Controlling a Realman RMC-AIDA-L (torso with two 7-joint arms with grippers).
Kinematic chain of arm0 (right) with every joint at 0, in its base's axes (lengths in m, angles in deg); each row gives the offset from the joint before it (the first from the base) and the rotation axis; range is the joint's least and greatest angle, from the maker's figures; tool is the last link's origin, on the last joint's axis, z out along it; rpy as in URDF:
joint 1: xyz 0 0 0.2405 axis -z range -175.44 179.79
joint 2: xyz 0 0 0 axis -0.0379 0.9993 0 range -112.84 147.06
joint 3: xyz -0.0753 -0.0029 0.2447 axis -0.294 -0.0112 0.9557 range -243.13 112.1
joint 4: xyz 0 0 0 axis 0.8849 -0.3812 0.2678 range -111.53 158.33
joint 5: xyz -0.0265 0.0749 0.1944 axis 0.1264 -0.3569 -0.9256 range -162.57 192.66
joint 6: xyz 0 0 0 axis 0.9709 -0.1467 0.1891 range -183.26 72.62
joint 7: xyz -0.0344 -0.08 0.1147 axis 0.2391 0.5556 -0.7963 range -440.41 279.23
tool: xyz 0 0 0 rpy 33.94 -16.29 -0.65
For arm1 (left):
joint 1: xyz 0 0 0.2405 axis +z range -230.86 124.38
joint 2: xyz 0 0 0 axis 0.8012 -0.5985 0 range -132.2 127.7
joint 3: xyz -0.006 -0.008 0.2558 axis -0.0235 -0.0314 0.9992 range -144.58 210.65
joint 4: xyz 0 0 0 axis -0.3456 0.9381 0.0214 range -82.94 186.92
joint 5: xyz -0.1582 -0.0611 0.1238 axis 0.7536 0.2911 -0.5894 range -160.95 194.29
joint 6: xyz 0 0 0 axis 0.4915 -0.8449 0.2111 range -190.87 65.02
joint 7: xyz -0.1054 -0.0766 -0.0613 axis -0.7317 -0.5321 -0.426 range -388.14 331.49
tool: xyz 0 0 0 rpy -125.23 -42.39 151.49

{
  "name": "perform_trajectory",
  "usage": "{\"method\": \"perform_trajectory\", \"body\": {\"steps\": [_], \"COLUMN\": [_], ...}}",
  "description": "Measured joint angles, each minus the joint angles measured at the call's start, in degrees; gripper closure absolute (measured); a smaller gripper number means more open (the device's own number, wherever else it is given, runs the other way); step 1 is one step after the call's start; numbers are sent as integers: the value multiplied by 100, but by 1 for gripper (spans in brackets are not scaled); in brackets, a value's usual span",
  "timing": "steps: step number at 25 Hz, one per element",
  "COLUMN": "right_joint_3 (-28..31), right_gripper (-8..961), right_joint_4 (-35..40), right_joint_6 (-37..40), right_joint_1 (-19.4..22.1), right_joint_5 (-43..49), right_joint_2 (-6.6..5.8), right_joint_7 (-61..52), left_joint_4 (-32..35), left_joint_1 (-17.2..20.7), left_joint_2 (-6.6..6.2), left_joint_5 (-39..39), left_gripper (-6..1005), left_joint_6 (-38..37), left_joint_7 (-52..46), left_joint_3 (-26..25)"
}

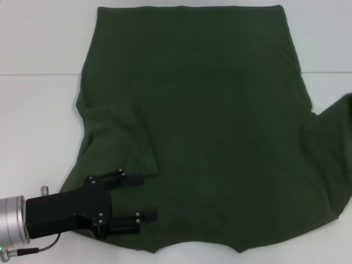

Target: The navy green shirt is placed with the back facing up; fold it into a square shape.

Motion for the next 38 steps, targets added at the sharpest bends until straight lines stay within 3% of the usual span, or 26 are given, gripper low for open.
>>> {"method": "perform_trajectory", "body": {"steps": [14,21,31,35,38], "right_joint_3": [-1147,-1345,-847,-558,-532], "right_gripper": [888,858,440,279,162], "right_joint_4": [-116,-159,-489,-523,-531], "right_joint_6": [191,197,914,1416,1736], "right_joint_1": [-717,-695,-289,338,929], "right_joint_5": [54,-83,-1856,-2719,-3265], "right_joint_2": [384,397,112,170,317], "right_joint_7": [-213,-292,708,2287,3626], "left_joint_4": [0,0,-16,-7,44], "left_joint_1": [-16,-18,-40,-84,-131], "left_joint_2": [1,0,0,-56,-206], "left_joint_5": [0,0,25,175,90], "left_gripper": [118,118,119,120,120], "left_joint_6": [13,13,44,53,107], "left_joint_7": [-3,-3,-399,-1461,-2601], "left_joint_3": [-1,-9,-162,-457,-732]}}
